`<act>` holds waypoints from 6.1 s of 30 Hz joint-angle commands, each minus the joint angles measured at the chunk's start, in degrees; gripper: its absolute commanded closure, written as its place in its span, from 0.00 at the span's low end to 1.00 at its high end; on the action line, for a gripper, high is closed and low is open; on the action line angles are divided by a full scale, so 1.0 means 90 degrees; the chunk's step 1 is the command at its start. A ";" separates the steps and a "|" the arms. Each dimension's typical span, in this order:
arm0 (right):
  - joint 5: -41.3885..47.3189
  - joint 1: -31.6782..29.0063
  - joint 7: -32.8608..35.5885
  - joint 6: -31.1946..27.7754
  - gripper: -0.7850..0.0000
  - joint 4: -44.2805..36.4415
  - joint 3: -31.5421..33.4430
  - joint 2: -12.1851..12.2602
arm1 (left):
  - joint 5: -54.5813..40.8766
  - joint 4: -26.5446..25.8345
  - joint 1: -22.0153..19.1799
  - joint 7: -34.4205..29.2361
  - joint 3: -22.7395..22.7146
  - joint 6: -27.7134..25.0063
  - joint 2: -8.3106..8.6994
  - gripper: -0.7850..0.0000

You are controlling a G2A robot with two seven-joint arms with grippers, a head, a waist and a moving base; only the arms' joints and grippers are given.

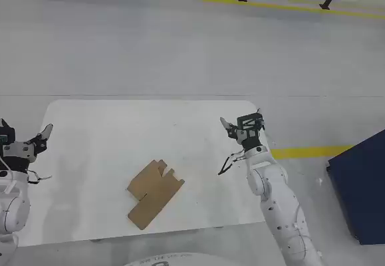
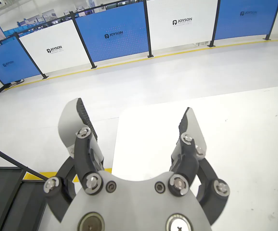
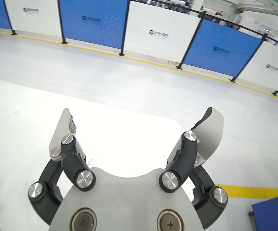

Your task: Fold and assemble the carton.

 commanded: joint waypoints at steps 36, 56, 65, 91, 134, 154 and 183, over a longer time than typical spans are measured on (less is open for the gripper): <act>-0.1692 0.0648 0.1428 -0.2280 0.00 0.0405 -0.2068 -0.0033 | 0.0000 0.0000 0.0000 0.0000 0.0000 0.0000 0.0000 0.00; -0.2510 0.0334 0.0726 -0.3103 0.00 0.0550 -0.1965 0.0144 | 0.0000 0.0000 0.0000 0.0000 0.0000 0.0000 0.0000 0.00; -0.2310 0.0684 0.1430 -0.2471 0.00 0.0942 -0.2192 0.0055 | 0.0000 0.0000 0.0000 0.0000 0.0000 0.0000 0.0000 0.00; -0.2534 0.1749 0.2534 -0.2031 0.00 0.1657 -0.3926 -0.0346 | 0.0000 0.0000 0.0000 0.0000 0.0000 0.0000 0.0000 0.00; -0.1048 0.0096 -0.0375 -0.1512 0.00 0.0869 -0.1601 0.0047 | 0.0698 -0.0144 0.0093 0.0022 0.0104 -0.0361 0.0037 0.00; -0.0864 -0.0087 -0.1014 -0.1706 0.00 0.0957 -0.1295 0.0099 | 0.2898 -0.0858 0.0925 0.1592 -0.0243 -0.2813 0.0323 0.00; -0.0864 -0.0087 -0.1014 -0.1706 0.00 0.0957 -0.1295 0.0099 | 0.8400 -0.0732 0.2223 0.7096 -0.0362 -0.0273 0.0737 0.00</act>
